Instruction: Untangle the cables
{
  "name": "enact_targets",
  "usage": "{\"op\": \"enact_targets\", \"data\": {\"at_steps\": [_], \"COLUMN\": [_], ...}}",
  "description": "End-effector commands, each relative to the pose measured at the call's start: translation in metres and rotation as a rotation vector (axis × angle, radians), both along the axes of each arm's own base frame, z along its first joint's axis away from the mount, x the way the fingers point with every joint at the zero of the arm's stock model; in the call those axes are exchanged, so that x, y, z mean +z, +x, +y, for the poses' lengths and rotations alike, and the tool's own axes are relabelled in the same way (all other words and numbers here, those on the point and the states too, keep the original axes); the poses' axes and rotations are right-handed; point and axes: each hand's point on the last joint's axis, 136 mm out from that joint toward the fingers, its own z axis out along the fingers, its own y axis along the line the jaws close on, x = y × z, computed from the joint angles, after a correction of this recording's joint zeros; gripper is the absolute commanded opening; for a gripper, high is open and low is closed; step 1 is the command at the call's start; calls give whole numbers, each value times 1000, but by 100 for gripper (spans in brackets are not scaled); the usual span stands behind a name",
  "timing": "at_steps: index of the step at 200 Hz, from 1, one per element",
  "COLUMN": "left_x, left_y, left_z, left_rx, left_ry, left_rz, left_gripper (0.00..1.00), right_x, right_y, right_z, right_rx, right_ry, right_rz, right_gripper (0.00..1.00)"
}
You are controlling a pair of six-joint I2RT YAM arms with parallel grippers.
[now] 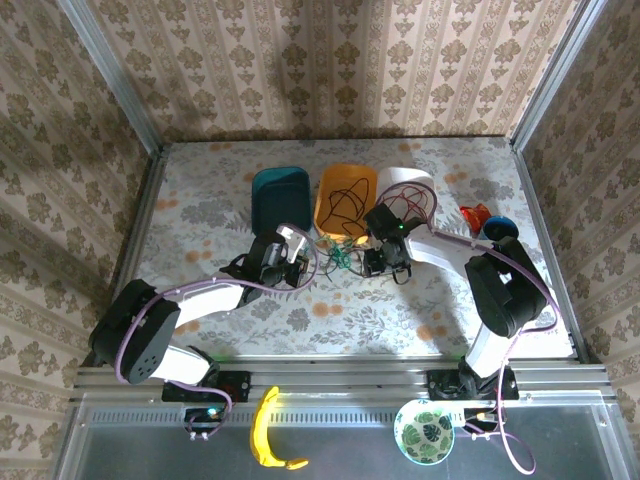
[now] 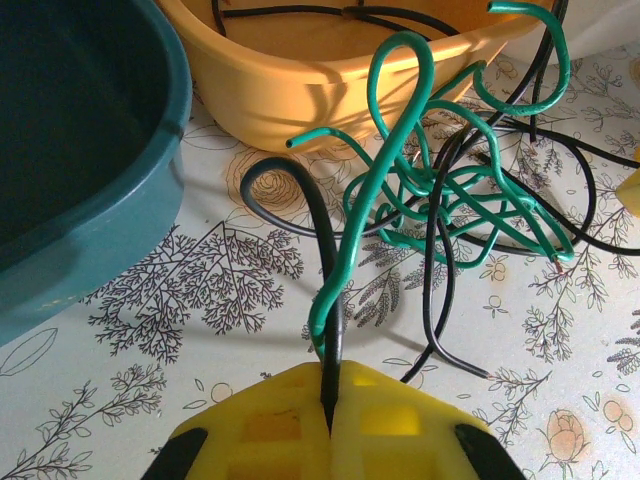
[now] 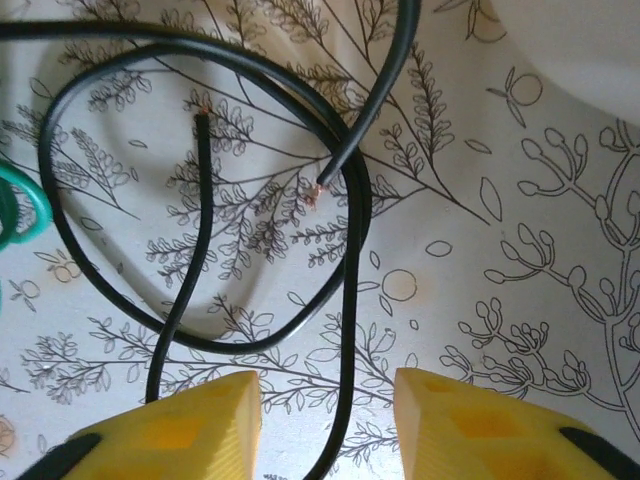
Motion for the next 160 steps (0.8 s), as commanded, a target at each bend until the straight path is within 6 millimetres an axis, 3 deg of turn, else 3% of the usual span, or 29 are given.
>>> {"op": "enact_targets", "data": {"at_steps": [1, 25, 55, 78, 139, 160], "left_x": [3, 1, -1, -1, -6, -8], "left_y": [4, 5, 7, 8, 6, 6], "left_z": [0, 0, 1, 0, 1, 2], "left_rx": [1, 4, 8, 9, 5, 7], "left_ry": [5, 12, 23, 25, 33, 37], "left_rz": [-9, -8, -9, -7, 6, 8], "left_gripper": [0, 0, 0, 0, 0, 0], "right_x": [-4, -2, 30, 73, 226, 276], "right_y": [-16, -18, -9, -1, 2, -4], "right_z": [-6, -17, -51, -85, -182, -205], "right_rx": [-24, -76, -201, -313, -682, -763], "right_ry": [9, -11, -84, -159, -172, -154], "right_rz": [46, 33, -97, -256, -751, -899], "right_gripper": [29, 1, 0, 0, 0, 0]}}
